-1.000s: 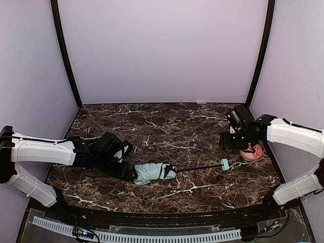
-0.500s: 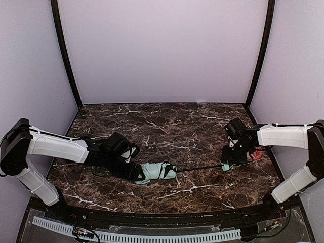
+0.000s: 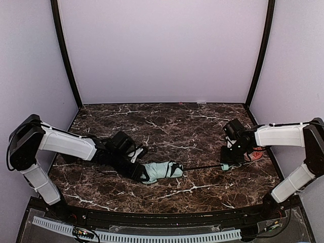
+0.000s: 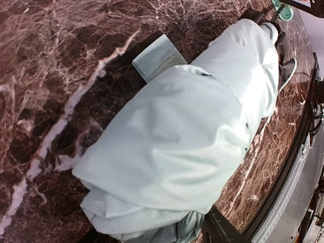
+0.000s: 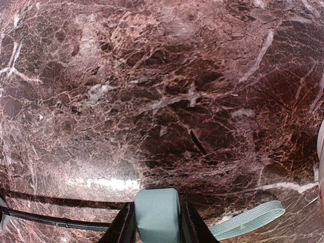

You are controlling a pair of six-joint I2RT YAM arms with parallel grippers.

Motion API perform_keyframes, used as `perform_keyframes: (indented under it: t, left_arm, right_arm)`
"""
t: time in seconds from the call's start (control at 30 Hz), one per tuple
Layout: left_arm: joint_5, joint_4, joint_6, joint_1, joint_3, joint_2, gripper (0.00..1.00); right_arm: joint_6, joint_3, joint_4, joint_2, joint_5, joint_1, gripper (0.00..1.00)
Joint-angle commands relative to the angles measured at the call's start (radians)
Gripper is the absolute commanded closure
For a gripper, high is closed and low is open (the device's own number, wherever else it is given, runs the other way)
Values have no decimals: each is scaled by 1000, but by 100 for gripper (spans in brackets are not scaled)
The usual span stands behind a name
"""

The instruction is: Put away the umbrella

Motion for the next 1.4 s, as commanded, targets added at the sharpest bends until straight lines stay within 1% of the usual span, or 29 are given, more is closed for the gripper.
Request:
perform_keyframes:
  t: [0.0,0.13,0.27,0.37,0.53,0.63,0.7,0.73,0.8,0.87,0.93,1.0,1.03,1.07,1.13,1.23,1.27,1.37]
  left_arm:
    - [136,89,83,-5,49,20,46]
    - [182,114,143,-5,127,65,45]
    - [244,110,194,-10,219,167,45]
    - [285,57,240,-23,300,260,47]
    - [310,65,265,-30,352,327,48]
    - [290,50,285,-30,371,330,48]
    - [257,35,305,-27,365,307,48]
    - [216,25,317,-25,358,290,48]
    - [136,-8,329,-7,343,255,47]
    - [98,-49,350,25,335,228,45]
    - [69,-94,381,41,334,202,42]
    - [57,-118,414,45,325,165,33]
    - [56,-121,427,46,314,141,27]
    - [53,-120,437,46,302,109,24]
    - [5,-114,441,45,277,60,19]
    - [-104,-146,432,53,269,0,17]
    - [-130,-159,423,59,271,-19,16]
    - [-179,-195,399,88,278,-58,14]
  right_arm:
    - [51,13,75,25,-70,41,74]
    - [98,71,133,101,-110,152,75]
    - [127,162,185,196,-153,238,74]
    - [144,243,210,246,-177,274,73]
    - [204,297,332,274,-266,298,72]
    - [183,324,274,290,-251,307,70]
    - [163,310,227,264,-213,303,64]
    - [150,305,198,244,-192,299,60]
    - [97,303,117,193,-150,280,53]
    - [23,317,6,142,-90,251,44]
    - [-63,330,-93,75,-12,218,33]
    - [-159,339,-135,14,43,201,3]
    - [-216,350,-142,-4,56,203,1]
    - [-285,367,-144,-9,38,215,0]
    - [-426,436,-155,28,15,279,0]
    - [-666,535,-153,112,-64,393,0]
    - [-735,571,-151,166,-88,417,0]
    - [-872,733,-230,324,-129,439,0]
